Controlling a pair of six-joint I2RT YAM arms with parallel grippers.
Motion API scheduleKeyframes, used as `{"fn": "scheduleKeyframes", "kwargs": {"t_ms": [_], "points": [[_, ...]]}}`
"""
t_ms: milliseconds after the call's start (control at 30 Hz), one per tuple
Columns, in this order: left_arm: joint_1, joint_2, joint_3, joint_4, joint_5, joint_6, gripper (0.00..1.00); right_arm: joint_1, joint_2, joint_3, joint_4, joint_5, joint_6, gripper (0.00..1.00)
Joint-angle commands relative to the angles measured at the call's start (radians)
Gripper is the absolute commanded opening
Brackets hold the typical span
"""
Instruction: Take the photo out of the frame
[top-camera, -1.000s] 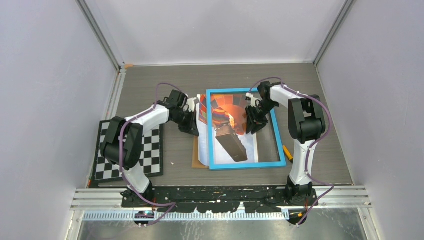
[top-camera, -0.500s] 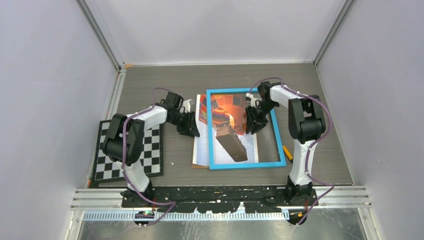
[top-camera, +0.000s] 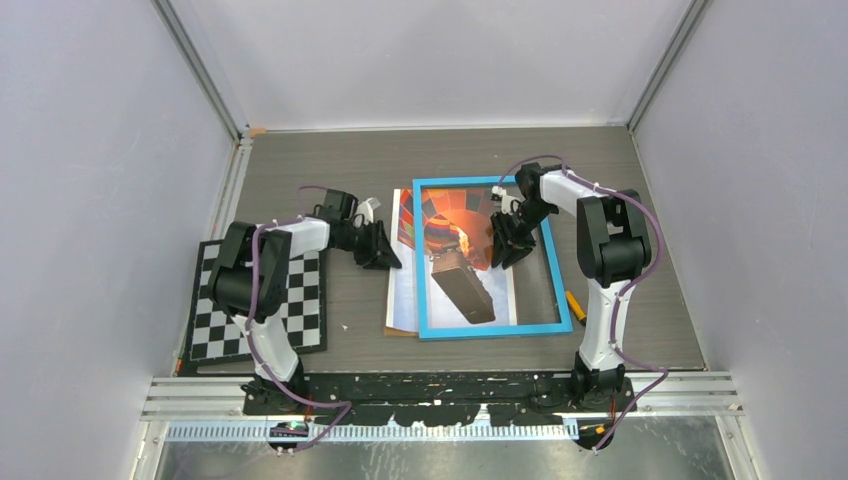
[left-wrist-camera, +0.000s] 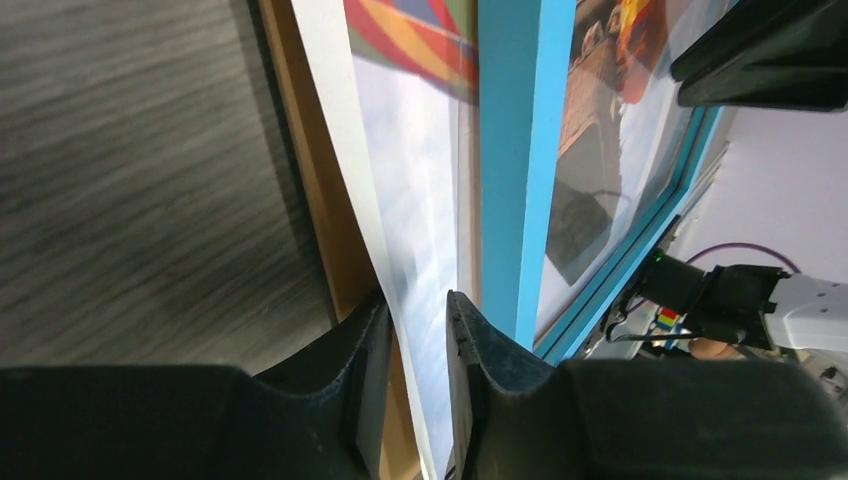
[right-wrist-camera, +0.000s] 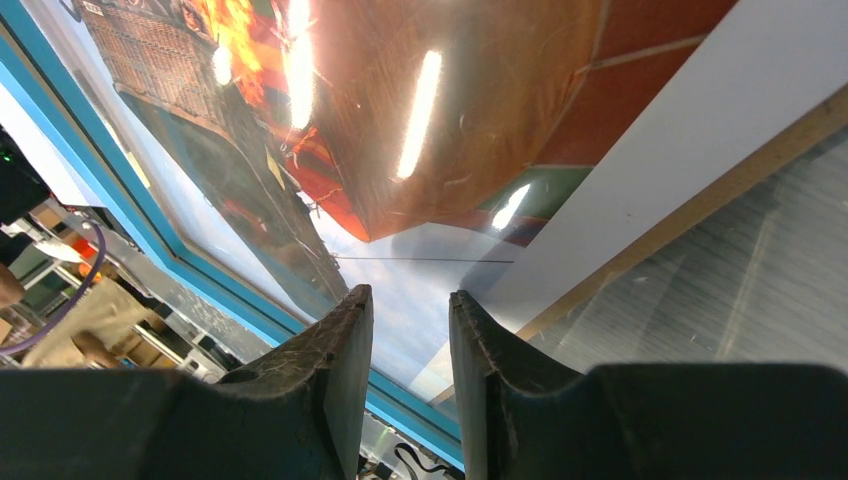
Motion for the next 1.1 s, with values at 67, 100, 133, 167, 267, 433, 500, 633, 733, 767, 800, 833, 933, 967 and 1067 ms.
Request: {"fn": "scheduleKeyframes", "kwargs": {"t_ms": [67,100,133,167,267,433,500,633,733,767,800,833,933,967,1067], "points": [[0.000,0.058,0.033,0.189,0.047,-0.075,0.26,0.013,0.002,-0.038,0.073,0.033,-0.015,0.40],[-0.001,0.070,0.045,0.196,0.037,-0.074,0.26,0.014,0.002,-0.040,0.075,0.031,-0.014,0.40],[0.000,0.085,0.057,0.201,0.026,-0.074,0.25,0.013,0.002,-0.041,0.075,0.029,-0.013,0.40],[0.000,0.100,0.069,0.207,0.020,-0.075,0.25,0.013,0.003,-0.038,0.075,0.022,-0.011,0.40],[0.000,0.148,0.112,0.220,0.009,-0.089,0.25,0.012,-0.001,-0.014,0.064,-0.006,-0.007,0.42],[0.019,0.184,0.162,0.183,-0.016,-0.092,0.10,-0.055,-0.046,0.056,-0.003,-0.100,-0.007,0.52],[0.033,0.171,0.160,0.173,-0.026,-0.087,0.03,-0.117,-0.088,0.074,-0.048,-0.142,-0.014,0.57],[0.045,0.146,0.174,0.125,-0.056,-0.046,0.00,-0.255,-0.165,0.091,-0.135,-0.127,-0.049,0.66],[0.045,0.143,0.185,0.104,-0.063,-0.031,0.00,-0.337,-0.180,0.079,-0.180,-0.018,-0.077,0.67],[0.045,0.140,0.187,0.102,-0.063,-0.031,0.00,-0.357,-0.178,0.066,-0.184,0.018,-0.082,0.68],[0.045,0.138,0.188,0.101,-0.061,-0.029,0.00,-0.369,-0.173,0.055,-0.186,0.046,-0.084,0.70],[0.045,0.134,0.190,0.100,-0.061,-0.029,0.00,-0.376,-0.163,0.046,-0.184,0.071,-0.083,0.70],[0.045,0.124,0.194,0.096,-0.057,-0.029,0.00,-0.380,-0.132,0.022,-0.168,0.084,-0.070,0.72],[0.044,0.120,0.196,0.095,-0.053,-0.028,0.00,-0.380,-0.117,0.018,-0.158,0.066,-0.063,0.72],[0.045,0.112,0.201,0.093,-0.039,-0.021,0.00,-0.375,-0.071,0.011,-0.131,0.030,-0.047,0.72]]}}
